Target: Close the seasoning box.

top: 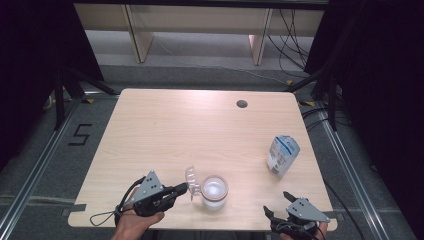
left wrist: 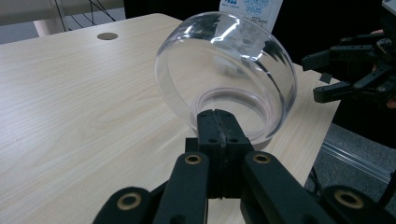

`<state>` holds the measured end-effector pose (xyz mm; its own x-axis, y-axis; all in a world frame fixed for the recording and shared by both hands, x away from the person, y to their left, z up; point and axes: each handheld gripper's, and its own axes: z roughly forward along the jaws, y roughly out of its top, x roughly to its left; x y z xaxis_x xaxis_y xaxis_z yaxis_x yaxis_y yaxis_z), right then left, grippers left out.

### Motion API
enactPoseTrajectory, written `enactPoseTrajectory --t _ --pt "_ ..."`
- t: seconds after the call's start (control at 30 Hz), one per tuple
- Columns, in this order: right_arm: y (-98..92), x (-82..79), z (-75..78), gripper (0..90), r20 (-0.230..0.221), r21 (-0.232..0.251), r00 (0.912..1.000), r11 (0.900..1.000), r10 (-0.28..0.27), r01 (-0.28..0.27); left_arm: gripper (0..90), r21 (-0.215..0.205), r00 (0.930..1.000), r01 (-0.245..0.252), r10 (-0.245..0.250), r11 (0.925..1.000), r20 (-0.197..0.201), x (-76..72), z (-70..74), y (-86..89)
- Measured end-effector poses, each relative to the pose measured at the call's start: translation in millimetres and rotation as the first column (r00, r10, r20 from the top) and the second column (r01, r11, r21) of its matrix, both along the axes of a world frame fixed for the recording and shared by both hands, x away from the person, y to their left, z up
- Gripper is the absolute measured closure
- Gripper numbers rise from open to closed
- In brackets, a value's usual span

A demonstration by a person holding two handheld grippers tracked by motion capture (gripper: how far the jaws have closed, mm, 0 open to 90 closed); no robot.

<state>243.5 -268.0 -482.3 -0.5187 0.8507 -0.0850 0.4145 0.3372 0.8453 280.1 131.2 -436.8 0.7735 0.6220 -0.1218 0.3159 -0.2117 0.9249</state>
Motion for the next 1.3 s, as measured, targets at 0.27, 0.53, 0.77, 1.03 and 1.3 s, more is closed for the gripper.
enactPoseTrajectory --t 0.27,0.53,0.77,1.03,1.3 --pt "0.2 -1.4 1.1 22.0 -0.014 0.004 0.9999 1.000 -0.009 0.009 89.3 -0.005 0.9998 0.022 -0.022 0.9997 -0.001 2.3 -1.5 -6.8" --pt "0.2 -1.1 1.0 22.0 -0.010 0.000 0.9999 1.000 -0.007 0.007 89.3 0.013 0.9994 0.033 -0.033 0.9994 -0.004 2.8 -0.1 -14.5" --pt "-0.2 0.4 0.1 22.1 -0.003 -0.002 0.9999 1.000 0.010 -0.010 89.1 0.008 0.9983 0.058 -0.058 0.9983 0.001 4.3 -1.9 -22.2" --pt "-2.0 1.7 -0.7 22.0 0.017 -0.017 0.9997 1.000 0.016 -0.016 71.8 -0.027 0.9943 0.091 -0.092 0.9955 -0.054 2.9 0.7 -18.5" --pt "0.7 0.6 0.2 21.5 0.017 0.012 0.9991 0.999 0.039 -0.039 45.1 -0.080 0.9897 0.104 -0.111 0.9913 -0.090 -1.8 2.2 -13.3"
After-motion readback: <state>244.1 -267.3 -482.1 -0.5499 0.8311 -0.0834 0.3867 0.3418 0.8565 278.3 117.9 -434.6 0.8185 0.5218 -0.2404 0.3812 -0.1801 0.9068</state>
